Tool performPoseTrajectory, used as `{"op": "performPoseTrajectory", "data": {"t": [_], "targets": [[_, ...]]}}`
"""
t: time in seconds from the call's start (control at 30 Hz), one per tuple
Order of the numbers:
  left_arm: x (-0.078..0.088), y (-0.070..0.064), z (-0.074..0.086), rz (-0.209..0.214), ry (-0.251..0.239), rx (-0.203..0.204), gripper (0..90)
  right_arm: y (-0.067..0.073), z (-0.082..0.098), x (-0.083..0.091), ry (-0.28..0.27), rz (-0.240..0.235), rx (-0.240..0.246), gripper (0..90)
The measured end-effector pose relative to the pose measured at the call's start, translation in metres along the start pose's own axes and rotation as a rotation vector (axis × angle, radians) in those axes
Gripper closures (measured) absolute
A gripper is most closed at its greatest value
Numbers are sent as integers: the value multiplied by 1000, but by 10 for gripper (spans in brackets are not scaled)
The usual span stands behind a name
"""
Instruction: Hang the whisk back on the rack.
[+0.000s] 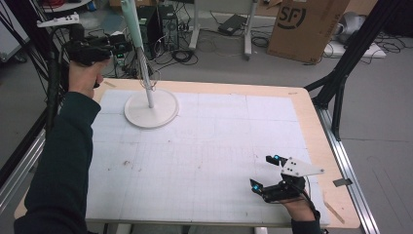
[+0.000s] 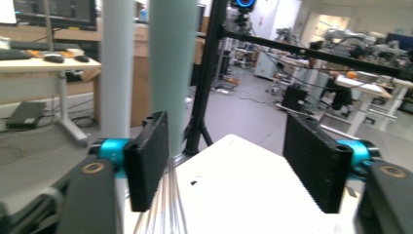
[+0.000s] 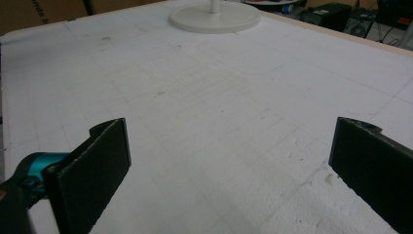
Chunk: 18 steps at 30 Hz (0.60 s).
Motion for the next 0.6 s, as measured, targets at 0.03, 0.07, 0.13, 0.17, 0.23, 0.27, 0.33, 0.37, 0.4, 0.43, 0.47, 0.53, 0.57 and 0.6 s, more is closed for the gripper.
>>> {"op": "performPoseTrajectory", "data": {"t": [0.03,0.07,0.13,0.17,0.23,0.27,0.33,0.37,0.4,0.43,0.47,0.53,0.57,0.6], "targets": [[0,-2,0,13,-9,-3,307,0,0,0,-1,2,3,4],[1,-4,1,19,-18,-8,290,0,0,-1,0,-2,2,4],[2,-7,2,37,-39,-12,251,1,-1,-1,0,-3,2,4],[2,-9,2,50,-48,-10,230,1,-1,-1,1,-1,3,4],[2,-12,4,70,-60,-18,183,1,-1,-2,0,-3,5,4],[2,-14,5,78,-62,-16,162,1,-1,-2,0,-5,5,4],[2,-17,7,102,-74,-17,114,1,-1,-2,3,-6,4,4],[2,-19,7,114,-82,-19,91,1,-1,-2,3,-6,4,4],[2,-21,8,130,-89,-19,72,1,-1,-3,1,-7,8,4],[2,-23,8,142,-87,-26,56,2,-1,-3,3,-8,6,4],[2,-25,9,156,-84,-30,55,2,-1,-3,3,-8,5,4],[1,-30,10,181,-77,-36,36,2,-1,-3,5,-11,4,4],[0,-33,11,195,-70,-44,28,2,-1,-4,5,-10,0,4],[-1,-36,11,203,-65,-48,19,2,-1,-4,6,-10,2,4]]}}
Point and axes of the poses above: each handheld gripper's, and its own axes: x roughly backward along the jaws, z roughly out of its underside, y roughly to its left, the point moved 1 cm from there along -x, roughly forward along the jaws, and after that the axes turned 1 degree about y, right-handed, at the moved point
